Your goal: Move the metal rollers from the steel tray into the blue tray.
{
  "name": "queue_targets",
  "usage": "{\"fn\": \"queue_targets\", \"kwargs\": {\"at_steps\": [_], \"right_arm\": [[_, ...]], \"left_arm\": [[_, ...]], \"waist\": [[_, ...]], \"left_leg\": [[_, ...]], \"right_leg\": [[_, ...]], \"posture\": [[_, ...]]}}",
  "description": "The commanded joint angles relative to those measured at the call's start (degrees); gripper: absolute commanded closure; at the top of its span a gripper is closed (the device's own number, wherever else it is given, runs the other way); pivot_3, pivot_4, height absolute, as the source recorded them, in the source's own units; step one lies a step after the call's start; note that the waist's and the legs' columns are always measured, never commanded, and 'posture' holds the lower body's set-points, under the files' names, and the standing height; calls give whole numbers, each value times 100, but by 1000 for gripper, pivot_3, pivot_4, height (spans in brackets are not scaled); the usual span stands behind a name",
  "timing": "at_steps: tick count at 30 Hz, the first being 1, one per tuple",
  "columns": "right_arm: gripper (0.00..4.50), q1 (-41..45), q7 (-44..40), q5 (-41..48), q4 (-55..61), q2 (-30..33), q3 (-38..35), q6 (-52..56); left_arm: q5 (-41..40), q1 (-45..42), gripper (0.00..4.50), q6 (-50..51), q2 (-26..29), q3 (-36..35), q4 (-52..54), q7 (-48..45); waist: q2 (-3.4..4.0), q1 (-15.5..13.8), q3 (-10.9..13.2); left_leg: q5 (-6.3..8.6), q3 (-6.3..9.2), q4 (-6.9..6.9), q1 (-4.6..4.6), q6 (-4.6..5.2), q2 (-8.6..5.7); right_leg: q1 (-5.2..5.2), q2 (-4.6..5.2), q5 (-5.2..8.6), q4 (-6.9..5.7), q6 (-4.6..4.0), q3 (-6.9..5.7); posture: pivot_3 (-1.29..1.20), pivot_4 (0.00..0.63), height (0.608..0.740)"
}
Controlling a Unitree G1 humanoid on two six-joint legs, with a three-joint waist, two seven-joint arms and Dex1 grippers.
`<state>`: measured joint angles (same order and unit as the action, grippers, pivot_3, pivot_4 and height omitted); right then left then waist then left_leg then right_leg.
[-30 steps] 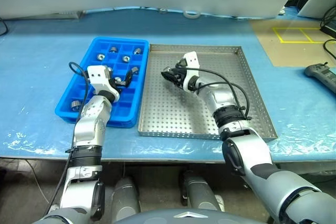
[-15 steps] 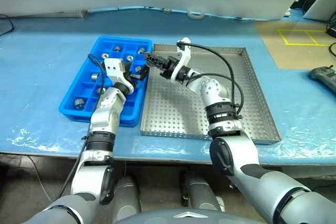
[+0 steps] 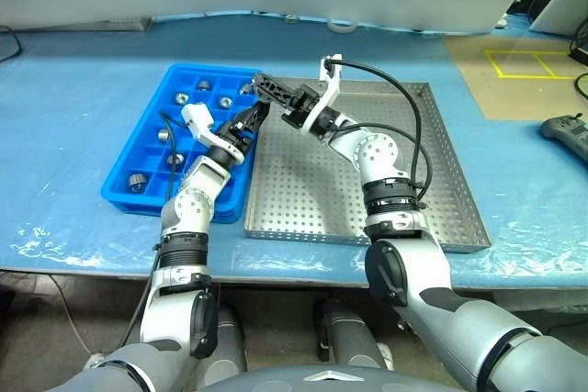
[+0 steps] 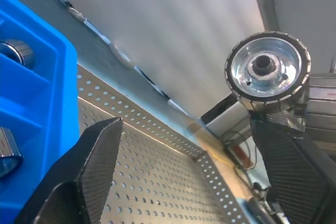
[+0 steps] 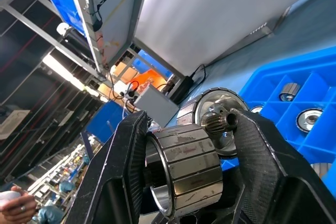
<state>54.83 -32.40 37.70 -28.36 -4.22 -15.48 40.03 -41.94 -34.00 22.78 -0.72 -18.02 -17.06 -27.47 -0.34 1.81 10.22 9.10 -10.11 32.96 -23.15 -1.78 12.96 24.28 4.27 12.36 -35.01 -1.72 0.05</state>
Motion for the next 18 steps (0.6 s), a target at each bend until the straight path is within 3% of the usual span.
{"fn": "queue_targets", "kwargs": {"at_steps": [1, 10, 18], "right_arm": [[2365, -54, 13, 39, 107, -41, 114, 34], [2365, -120, -10, 94, 129, -29, 189, 52], [2365, -376, -372, 409, 660, 13, 416, 549]], "left_arm": [[-449, -191, 200, -22, -97, -156, 434, -64], [-2024, -387, 200, 565, -439, -883, 516, 248], [-2752, -348, 200, 882, -557, -1013, 572, 363]], "waist": [[0, -4, 0], [0, -15, 0], [-3, -16, 0]], "left_leg": [[0, 0, 0, -1, 0, 0], [-2, 0, 0, 0, -5, -2], [6, 0, -1, 0, -22, 0]], "right_leg": [[0, 0, 0, 0, 0, 0], [0, 0, 0, 1, 1, 1], [0, -1, -1, 1, 1, 0]], "posture": [[-367, 150, 740], [-373, 150, 740], [-380, 150, 740]]}}
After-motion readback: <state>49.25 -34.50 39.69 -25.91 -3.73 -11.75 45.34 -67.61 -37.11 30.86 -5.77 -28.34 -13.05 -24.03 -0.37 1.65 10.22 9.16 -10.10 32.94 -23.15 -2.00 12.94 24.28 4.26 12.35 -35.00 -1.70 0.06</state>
